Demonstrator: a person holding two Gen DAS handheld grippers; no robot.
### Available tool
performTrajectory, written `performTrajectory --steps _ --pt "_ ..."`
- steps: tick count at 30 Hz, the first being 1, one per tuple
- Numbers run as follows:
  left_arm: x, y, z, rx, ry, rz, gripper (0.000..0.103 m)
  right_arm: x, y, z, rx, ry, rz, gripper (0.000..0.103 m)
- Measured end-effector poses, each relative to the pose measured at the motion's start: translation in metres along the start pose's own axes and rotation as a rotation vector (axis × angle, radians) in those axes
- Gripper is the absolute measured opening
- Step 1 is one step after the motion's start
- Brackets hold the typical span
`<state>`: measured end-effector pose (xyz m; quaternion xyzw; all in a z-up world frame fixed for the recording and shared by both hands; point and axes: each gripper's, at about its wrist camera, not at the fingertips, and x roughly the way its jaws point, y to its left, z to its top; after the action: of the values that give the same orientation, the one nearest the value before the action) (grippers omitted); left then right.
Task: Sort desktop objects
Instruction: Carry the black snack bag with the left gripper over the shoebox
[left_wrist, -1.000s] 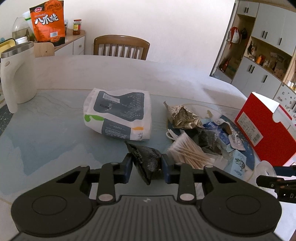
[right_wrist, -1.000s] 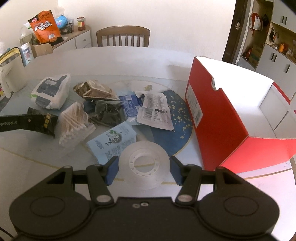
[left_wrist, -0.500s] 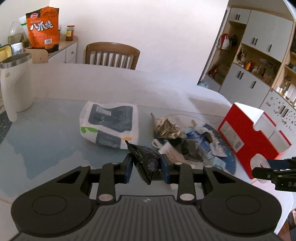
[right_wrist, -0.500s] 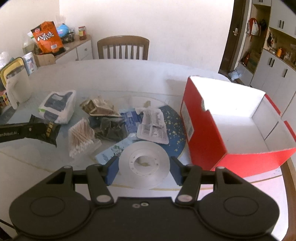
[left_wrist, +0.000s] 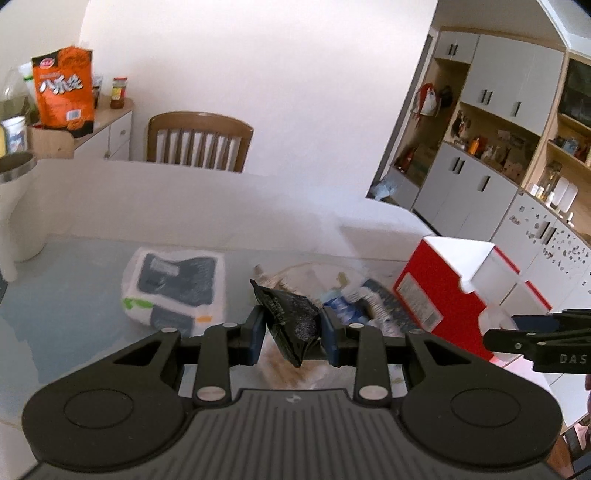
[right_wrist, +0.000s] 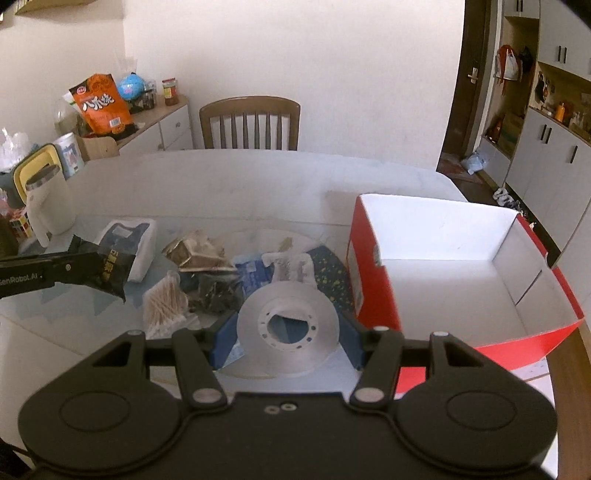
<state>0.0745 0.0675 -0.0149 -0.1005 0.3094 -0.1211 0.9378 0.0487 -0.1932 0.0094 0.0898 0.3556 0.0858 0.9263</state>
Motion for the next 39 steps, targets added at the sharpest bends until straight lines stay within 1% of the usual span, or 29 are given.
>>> performTrajectory --steps 7,20,31,39 --pt "0.004 -0.037 0.009 0.014 -0.022 -0.011 0.031 -0.003 -0.030 0.006 -0.009 -0.012 0.005 0.058" --pt "0.029 -0.109 0.021 0.056 -0.042 -0.026 0.031 -0.001 -0.095 0.012 -0.008 -0.028 0.024 0.058" --pt "0.060 -0.164 0.032 0.082 -0.044 -0.078 0.031 0.012 -0.144 0.013 -0.010 -0.004 0.034 0.058" --pt "0.090 -0.205 0.038 0.118 -0.015 -0.137 0.031 0.023 -0.171 0.012 -0.020 0.026 0.031 0.058"
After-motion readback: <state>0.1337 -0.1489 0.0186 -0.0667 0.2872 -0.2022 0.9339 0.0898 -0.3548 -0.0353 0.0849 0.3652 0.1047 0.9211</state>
